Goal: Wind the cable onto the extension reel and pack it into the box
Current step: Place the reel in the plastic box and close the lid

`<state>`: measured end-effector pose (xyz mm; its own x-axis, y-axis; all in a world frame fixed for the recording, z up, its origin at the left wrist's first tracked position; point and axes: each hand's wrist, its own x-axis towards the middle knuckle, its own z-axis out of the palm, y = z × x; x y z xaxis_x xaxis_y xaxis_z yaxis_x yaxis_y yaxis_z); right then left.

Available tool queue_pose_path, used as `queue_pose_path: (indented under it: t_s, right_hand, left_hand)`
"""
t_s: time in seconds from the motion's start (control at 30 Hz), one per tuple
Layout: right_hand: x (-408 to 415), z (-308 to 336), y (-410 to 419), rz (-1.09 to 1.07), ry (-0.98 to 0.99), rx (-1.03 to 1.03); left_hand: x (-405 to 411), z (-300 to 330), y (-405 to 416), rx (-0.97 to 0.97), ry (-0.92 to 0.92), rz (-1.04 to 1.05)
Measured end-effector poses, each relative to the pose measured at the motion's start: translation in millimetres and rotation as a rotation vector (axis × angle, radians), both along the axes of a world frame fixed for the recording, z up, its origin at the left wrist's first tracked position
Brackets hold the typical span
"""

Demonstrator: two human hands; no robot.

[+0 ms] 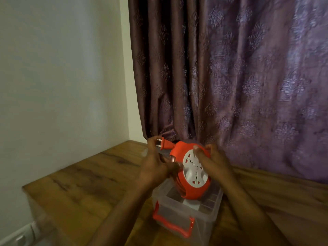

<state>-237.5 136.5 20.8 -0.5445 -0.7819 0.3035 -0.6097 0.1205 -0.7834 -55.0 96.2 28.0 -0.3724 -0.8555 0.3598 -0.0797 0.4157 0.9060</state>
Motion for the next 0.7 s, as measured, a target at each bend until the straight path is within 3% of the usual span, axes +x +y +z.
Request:
queue_pose_path:
  t_s: [0.27, 0.53, 0.7]
  right_hand:
    - [8.5, -3.5, -10.0, 0.018, 0.166, 0.067]
    - [10.0, -10.3, -20.9, 0.047, 0.289, 0.081]
    - [10.2, -13.1, -24.3, 0.107, 0.349, 0.146]
  left_hand:
    - [2.5, -8.6, 4.5, 0.013, -0.077, -0.018]
    - [-0.9, -18.0, -8.9, -0.169, -0.519, 0.205]
    - [-0.5, -7.9, -11.4, -0.482, -0.776, 0.388]
